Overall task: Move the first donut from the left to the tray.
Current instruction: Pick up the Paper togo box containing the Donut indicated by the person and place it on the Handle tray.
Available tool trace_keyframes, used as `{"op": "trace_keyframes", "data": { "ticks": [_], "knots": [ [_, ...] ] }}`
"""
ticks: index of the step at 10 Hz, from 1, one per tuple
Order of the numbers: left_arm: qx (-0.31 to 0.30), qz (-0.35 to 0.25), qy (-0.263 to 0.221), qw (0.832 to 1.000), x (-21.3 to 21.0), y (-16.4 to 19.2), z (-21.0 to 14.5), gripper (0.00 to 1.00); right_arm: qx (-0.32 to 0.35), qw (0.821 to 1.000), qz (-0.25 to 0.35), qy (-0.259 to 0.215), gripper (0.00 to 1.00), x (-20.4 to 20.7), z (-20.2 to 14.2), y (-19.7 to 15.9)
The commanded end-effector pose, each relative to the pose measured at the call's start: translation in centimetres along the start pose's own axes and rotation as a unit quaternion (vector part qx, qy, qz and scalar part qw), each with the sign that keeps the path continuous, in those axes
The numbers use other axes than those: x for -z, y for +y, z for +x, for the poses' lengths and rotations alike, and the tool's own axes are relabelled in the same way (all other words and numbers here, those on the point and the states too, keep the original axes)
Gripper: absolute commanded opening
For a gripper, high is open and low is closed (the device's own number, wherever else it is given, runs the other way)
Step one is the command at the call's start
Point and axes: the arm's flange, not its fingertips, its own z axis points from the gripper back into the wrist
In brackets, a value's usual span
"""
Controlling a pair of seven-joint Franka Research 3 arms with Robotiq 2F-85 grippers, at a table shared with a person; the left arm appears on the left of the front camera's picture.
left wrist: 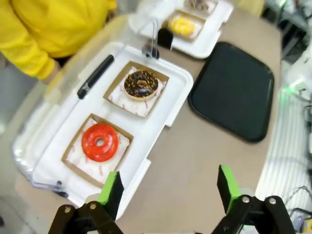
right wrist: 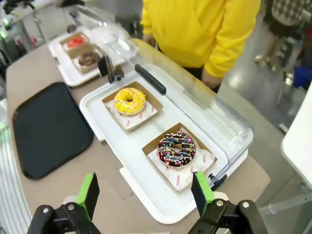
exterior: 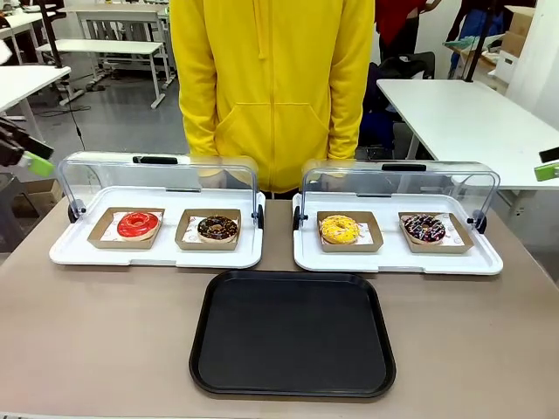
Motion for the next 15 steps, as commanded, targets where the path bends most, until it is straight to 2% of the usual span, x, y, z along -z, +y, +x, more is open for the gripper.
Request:
{"op": "trace_keyframes", "data": {
  "ticks": [1,2,4,6,8,9,15],
  "knots": [
    [0.048,-0.011,-0.054,0.997,-0.3,1.9,-2.1,1.0,-0.024,0.999,0.016,-0.025,1.0,0.5,-0.4,-1.7],
    [0.051,-0.008,-0.08,0.995,-1.2,2.2,-2.9,1.0,-0.021,0.998,0.024,-0.046,1.0,0.5,-0.7,-1.8],
    [0.049,-0.004,-0.077,0.996,-2.0,2.8,-3.0,1.0,-0.013,0.998,0.025,-0.057,1.0,0.5,-1.3,-1.8],
    [0.055,0.001,-0.097,0.994,-1.6,2.2,-3.8,1.0,-0.015,0.998,0.027,-0.06,1.0,0.7,-1.5,-1.9],
    [0.06,0.008,-0.084,0.995,-2.1,2.7,-3.4,1.0,-0.017,0.997,0.029,-0.063,1.0,0.8,-1.4,-1.8],
    [0.045,0.002,-0.084,0.995,-1.7,2.4,-3.7,1.0,0.002,0.998,0.029,-0.052,1.0,0.9,-1.8,-1.6],
    [0.045,0.002,-0.084,0.995,-1.7,2.4,-3.7,1.0,0.002,0.998,0.029,-0.052,1.0,0.9,-1.8,-1.6]
  ]
}}
